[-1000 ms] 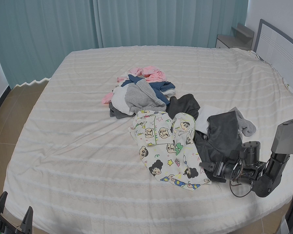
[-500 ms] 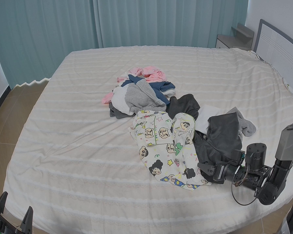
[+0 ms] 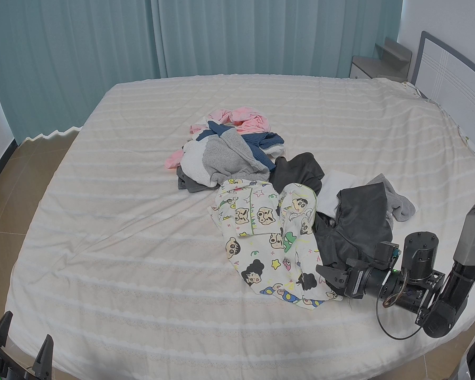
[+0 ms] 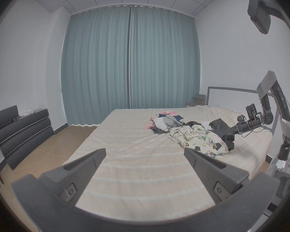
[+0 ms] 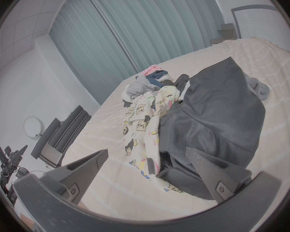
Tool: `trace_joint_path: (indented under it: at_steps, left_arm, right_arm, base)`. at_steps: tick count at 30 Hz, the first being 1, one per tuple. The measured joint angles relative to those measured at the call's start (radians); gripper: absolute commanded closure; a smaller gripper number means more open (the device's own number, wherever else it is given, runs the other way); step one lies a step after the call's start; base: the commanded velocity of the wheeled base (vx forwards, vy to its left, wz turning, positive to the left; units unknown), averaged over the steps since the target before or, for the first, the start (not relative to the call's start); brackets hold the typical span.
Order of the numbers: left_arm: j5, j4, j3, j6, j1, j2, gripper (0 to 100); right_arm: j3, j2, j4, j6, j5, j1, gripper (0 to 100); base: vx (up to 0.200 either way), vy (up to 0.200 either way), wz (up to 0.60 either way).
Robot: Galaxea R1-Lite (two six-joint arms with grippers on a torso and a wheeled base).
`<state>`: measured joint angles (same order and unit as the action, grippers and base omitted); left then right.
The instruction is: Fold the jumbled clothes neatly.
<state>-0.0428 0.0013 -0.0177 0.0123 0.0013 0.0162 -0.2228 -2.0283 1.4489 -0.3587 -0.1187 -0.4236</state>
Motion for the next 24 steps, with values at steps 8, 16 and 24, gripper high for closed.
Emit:
trace_joint_path:
  at_steps: [8, 16, 24]
  left_arm:
    - [0.0, 0.001, 0.0, -0.001, 0.0, 0.0, 0]
    - [0.0, 0.001, 0.0, -0.001, 0.0, 0.0, 0]
    - [0.0, 0.0, 0.0, -0.001, 0.0, 0.0, 0]
  right_arm:
    - [-0.015, -0.032, 0.002, 0.001, 0.0, -0.063, 0]
    - [-0.05, -0.128, 0.035, 0.016, 0.003, -0.076, 0]
    - [-0.127, -0.223, 0.04, 0.047, 0.007, -0.073, 0]
  base:
    - [0.0, 0.0, 0.0]
    - [0.0, 0.0, 0.0]
    - [0.0, 0.0, 0.0]
